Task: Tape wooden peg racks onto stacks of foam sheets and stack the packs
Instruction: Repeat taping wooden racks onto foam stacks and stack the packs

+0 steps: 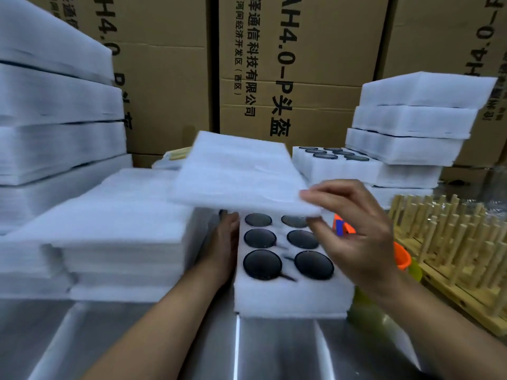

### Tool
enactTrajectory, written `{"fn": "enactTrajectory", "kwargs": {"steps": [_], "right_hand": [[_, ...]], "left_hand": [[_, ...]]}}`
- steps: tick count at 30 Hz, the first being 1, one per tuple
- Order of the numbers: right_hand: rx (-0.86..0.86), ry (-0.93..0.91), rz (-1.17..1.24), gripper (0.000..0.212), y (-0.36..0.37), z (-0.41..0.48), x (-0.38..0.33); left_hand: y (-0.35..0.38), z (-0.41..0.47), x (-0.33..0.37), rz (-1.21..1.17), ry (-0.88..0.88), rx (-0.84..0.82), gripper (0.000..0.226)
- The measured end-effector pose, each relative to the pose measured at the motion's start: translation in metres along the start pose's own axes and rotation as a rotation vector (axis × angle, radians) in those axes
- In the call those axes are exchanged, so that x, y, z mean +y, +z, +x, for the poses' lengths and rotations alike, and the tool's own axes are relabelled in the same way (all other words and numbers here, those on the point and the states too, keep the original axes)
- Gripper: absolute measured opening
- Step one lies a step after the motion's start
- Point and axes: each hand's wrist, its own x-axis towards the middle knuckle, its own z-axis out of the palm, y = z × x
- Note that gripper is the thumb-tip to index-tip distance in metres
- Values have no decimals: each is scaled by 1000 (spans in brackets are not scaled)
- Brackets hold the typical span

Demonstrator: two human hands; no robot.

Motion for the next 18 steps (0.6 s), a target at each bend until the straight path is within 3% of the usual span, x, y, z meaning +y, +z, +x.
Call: {"fn": "enactTrajectory", "kwargs": {"steps": [3,12,18], "right_hand": [[-41,22,-118,22,-30,-20,31],[-188,174,-142,23,-48,-51,43],[-354,127,-148,20,-49,-54,44]], "left_hand": [[-1,-2,2,74,51,91,42],[3,-5,4,55,-159,72,62],[2,-1,4,12,-151,64,38]]}}
